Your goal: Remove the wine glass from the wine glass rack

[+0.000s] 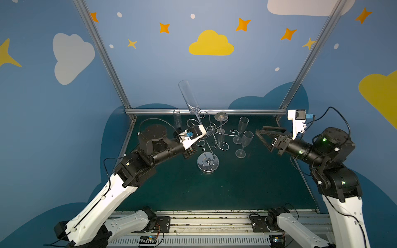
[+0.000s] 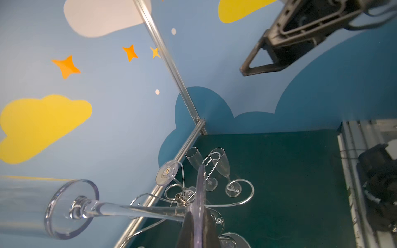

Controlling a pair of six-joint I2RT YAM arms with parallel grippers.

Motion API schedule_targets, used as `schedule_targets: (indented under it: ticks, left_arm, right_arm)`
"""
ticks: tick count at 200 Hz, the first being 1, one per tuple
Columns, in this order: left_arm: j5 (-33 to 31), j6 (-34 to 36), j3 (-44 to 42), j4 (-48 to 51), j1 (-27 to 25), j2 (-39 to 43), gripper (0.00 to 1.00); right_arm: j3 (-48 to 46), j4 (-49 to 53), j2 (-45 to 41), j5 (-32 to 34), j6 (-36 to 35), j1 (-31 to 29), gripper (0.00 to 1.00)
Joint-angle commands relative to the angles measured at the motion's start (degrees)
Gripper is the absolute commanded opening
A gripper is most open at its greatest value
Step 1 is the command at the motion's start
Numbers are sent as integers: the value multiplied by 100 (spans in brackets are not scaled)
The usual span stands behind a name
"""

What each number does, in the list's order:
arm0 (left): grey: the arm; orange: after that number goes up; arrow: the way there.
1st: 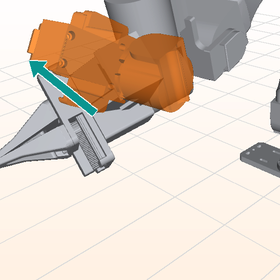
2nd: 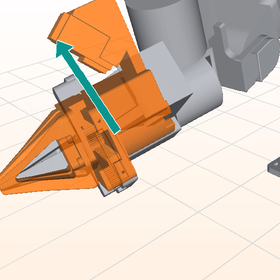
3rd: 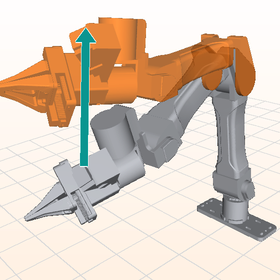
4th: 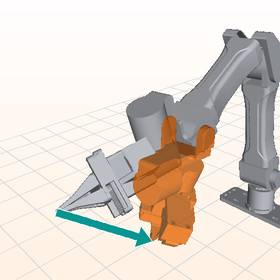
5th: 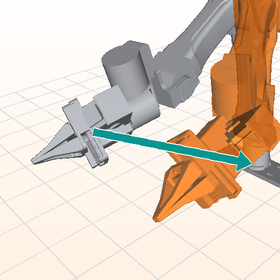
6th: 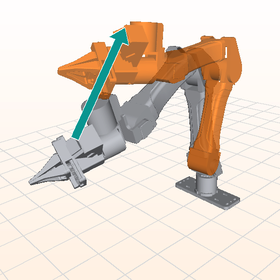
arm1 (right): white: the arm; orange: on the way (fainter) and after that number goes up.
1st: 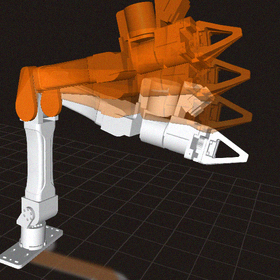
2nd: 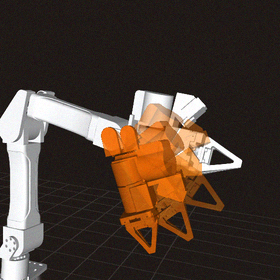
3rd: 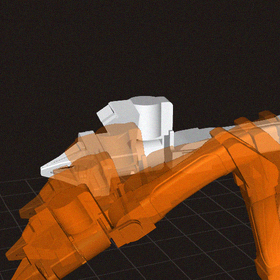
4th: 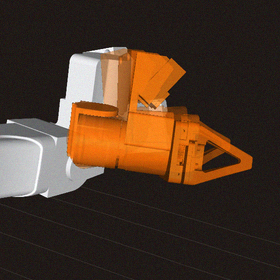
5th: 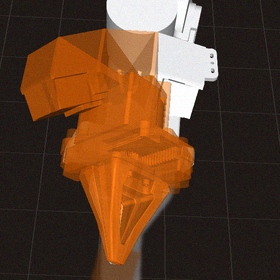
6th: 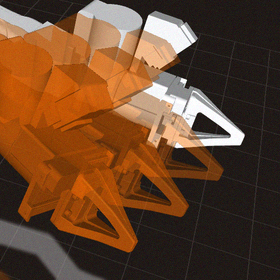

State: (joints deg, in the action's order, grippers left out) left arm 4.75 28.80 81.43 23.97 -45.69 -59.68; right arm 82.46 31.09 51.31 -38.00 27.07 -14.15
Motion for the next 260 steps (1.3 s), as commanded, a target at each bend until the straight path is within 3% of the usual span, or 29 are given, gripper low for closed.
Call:
schedule_targets:
  ticks: [1, 71, 119, 181, 260]
  left_arm:
    - [-858, 1282, -226, -481, -531, 103, 3]
    - [-2338, 2964, -815, -1045, -1906, 3, 3]
    - [-2978, 3640, -1129, -1569, -2398, -121, 3]
    - [-3093, 3877, -1270, -1773, -2584, -232, 3]
    - [-3130, 3871, -1331, -1814, -2620, -281, 3]
  right_arm:
    - [160, -112, 153, -236, 187, -282, 83]
    - [174, -74, 551, 339, -152, -1567, 81]
    - [170, -62, 757, 699, -395, -2084, 76]
    - [-1, -376, 906, 1054, -561, -2662, 62]
    - [-404, -861, 925, 1313, -529, -2913, 32]
